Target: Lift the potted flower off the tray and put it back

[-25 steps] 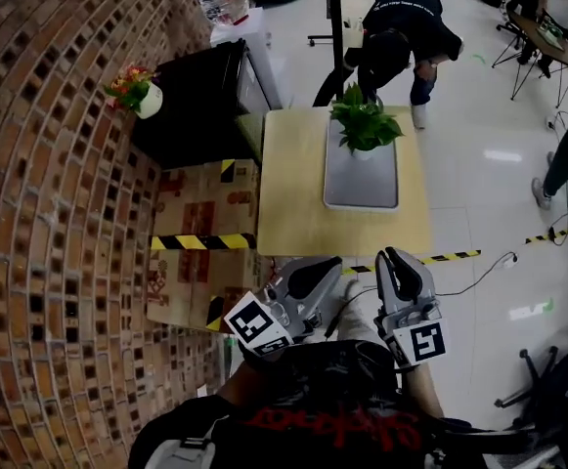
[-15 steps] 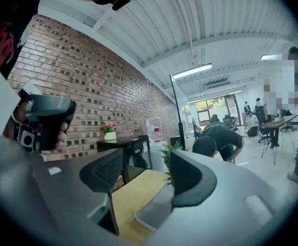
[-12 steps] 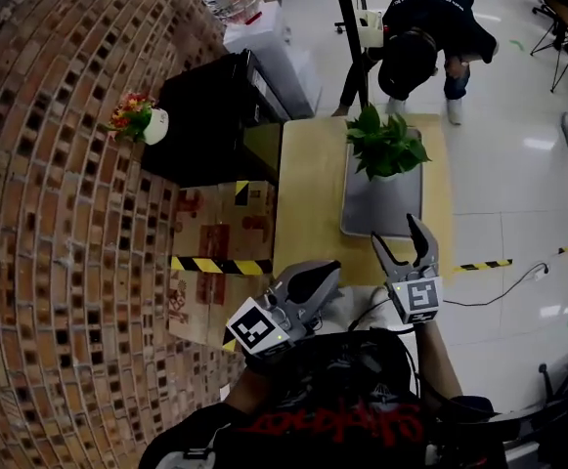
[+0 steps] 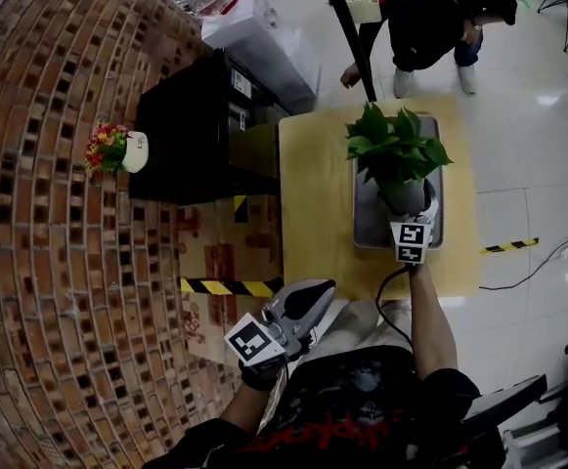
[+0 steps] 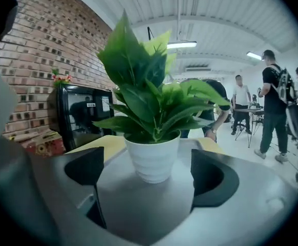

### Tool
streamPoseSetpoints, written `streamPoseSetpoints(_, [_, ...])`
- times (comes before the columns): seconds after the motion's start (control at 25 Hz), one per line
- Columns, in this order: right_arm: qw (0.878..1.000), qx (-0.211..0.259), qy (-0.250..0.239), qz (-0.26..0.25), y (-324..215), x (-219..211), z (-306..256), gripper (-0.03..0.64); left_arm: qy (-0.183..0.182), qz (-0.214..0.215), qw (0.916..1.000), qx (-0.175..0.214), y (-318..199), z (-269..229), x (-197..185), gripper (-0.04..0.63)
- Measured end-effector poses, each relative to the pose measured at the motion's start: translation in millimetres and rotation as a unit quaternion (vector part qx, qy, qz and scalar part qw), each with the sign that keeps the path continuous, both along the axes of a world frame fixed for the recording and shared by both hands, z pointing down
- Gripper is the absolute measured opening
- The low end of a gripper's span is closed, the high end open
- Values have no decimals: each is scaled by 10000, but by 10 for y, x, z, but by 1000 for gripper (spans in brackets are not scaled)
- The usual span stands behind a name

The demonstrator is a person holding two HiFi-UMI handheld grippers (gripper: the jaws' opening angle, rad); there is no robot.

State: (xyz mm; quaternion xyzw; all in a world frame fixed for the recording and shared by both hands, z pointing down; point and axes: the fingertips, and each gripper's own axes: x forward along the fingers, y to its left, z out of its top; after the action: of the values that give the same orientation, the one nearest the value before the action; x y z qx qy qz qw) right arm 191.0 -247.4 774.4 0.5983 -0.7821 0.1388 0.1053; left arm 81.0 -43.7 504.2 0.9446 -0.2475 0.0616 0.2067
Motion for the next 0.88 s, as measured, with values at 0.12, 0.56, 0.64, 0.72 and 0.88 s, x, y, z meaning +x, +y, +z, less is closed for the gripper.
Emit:
streamPoseSetpoints(0.12, [9997, 206, 143, -31, -283, -28, 137, 532, -78, 11, 9998, -169, -28, 220, -6, 0])
streamPoseSetpoints(0.56, [9983, 544, 93, -163, -903, -151, 86, 505, -232, -59, 9983, -538, -55, 427, -83, 0])
streamPoseSetpoints(0.64, [9983, 553, 99, -162, -886, -157, 86, 500, -256, -73, 9981, -550, -31, 440, -76, 0])
streamPoseSetpoints(0.72, [9983, 572, 64, -118, -820, -125, 81, 499, -255, -68, 9983, -522, -6, 426, -56, 0])
streamPoseSetpoints(0.88, [9977, 669, 80, -68, -572, -36, -26, 499, -214, -50, 9988, -431, 39, 382, -30, 0])
